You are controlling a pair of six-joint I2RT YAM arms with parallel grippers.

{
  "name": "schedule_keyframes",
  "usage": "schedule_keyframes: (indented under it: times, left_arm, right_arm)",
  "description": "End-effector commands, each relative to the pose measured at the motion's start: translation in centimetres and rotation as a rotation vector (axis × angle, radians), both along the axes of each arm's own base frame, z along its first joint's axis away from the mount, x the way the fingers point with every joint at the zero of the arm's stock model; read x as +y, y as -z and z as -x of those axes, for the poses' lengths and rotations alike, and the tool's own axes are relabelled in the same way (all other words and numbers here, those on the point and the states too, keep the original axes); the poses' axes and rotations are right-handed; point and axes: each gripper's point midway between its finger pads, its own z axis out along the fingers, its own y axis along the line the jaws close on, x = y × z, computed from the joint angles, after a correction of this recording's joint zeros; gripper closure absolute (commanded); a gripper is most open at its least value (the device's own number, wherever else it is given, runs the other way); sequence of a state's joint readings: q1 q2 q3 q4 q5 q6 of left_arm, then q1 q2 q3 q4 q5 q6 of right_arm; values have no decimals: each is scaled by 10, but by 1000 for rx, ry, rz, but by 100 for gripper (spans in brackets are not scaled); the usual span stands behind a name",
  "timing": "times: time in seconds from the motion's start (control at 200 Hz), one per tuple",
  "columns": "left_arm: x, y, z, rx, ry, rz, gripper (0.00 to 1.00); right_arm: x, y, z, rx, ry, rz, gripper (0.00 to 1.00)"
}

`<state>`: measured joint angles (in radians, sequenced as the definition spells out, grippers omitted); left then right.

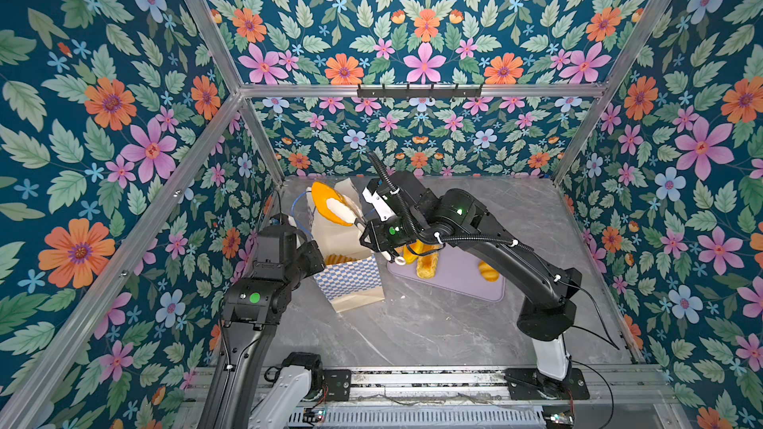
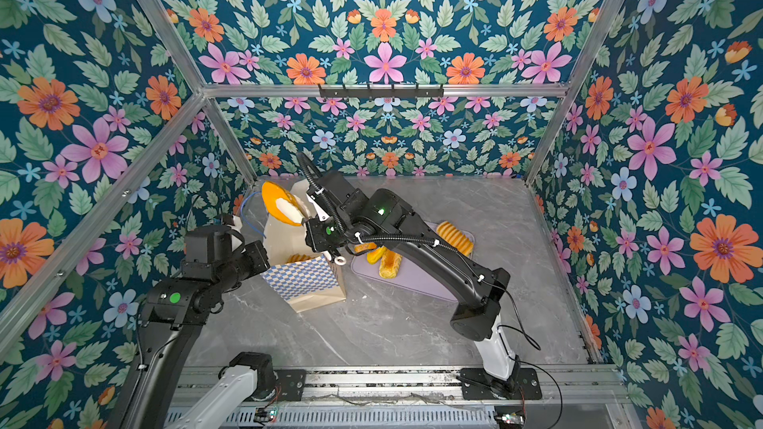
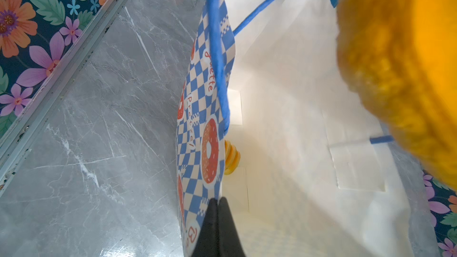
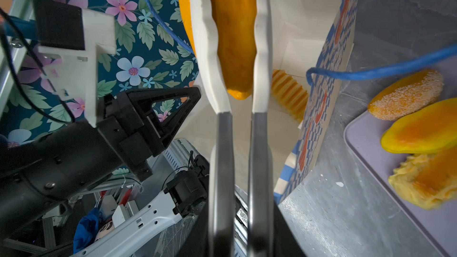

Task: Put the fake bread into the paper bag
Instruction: 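Lift the orange bread with the tongs and carry it over the bag, then lower the tongs into the bag and open them to release the orange bread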

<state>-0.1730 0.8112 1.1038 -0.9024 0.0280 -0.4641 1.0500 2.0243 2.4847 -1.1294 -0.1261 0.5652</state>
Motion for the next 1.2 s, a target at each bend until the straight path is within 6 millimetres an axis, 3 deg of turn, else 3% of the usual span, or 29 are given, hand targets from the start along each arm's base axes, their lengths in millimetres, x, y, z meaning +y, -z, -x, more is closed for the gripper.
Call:
schedule_keyframes:
  times: [0.0,0.465,0.935,1.195]
  left_arm:
    - [0,1,0,-2,2,-2,97]
    - [-1,1,-1,-3,4,0,97]
    - [0,-1,0,-7,-1,1,97]
    - [1,-2,1,-9,-2,1,97]
  right_arm:
    - [-1,6,-1,-14,2,36,71]
    - [-12,37,0,-22,23,175,65]
    - [-11,28,3,-39,16,157,52]
    - [-13,16,4,-52,18,132,52]
